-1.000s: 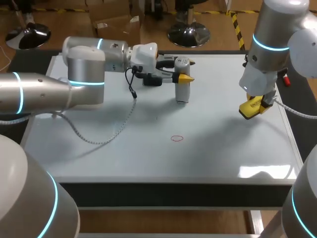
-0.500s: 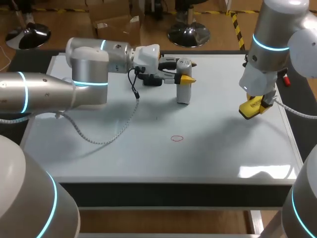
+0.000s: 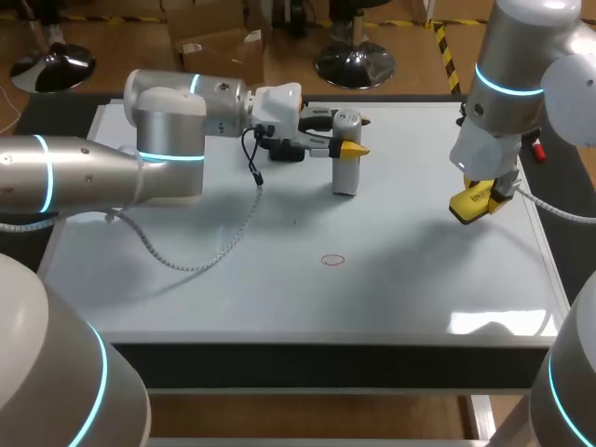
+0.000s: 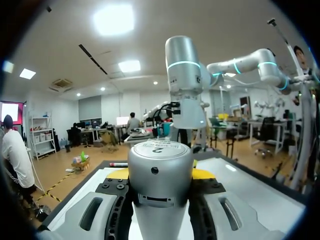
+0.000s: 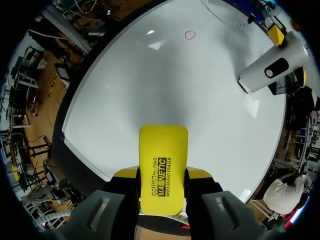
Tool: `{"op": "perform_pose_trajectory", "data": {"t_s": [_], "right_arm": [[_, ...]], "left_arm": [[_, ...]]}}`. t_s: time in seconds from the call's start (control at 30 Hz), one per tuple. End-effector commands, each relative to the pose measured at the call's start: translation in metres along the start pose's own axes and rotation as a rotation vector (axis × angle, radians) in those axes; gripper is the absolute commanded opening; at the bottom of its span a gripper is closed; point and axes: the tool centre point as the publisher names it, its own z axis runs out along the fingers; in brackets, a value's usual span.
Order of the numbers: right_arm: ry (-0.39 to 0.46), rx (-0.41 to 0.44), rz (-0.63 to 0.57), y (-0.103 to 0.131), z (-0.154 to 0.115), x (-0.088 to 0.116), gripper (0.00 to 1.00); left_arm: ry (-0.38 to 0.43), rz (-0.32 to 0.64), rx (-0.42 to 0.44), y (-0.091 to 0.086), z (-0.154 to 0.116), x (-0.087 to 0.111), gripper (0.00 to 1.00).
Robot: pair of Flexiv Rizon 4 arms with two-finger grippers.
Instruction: Pick up the inspection probe, press it on each red-marked spot on the whiteboard one by one, put down the probe, pick up the eraser, and wipe off all the red marks.
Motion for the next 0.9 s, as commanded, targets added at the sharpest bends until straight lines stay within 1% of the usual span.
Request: {"op": "perform_pose_trajectory", "data": {"t_s": [0.03,0.2,0.4,0.5,0.6,0.9], "right_arm": [[0.002,0.002,-0.001,0.000,0.000,0.000,0.00],[0.002,0.002,-0.001,0.000,0.000,0.000,0.00],[0.002,0.002,-0.001,0.000,0.000,0.000,0.00],[0.002,0.002,-0.001,0.000,0.000,0.000,0.00],[0.002,0.002,-0.001,0.000,0.000,0.000,0.00],[0.002,0.002,-0.001,0.000,0.000,0.000,0.00]], "left_arm": [[-0.004,-0.003,-0.005,-0.004,0.000,0.001,0.00],[0.009,-0.021,-0.020,-0.016,0.005,0.002,0.00],[0.018,-0.041,-0.035,-0.045,0.007,-0.004,0.00],[0.020,-0.043,-0.040,-0.059,0.007,-0.011,0.00],[0.021,-0.022,-0.050,-0.070,0.006,-0.020,0.00],[0.014,-0.013,-0.044,-0.093,0.003,-0.051,0.00]]}}
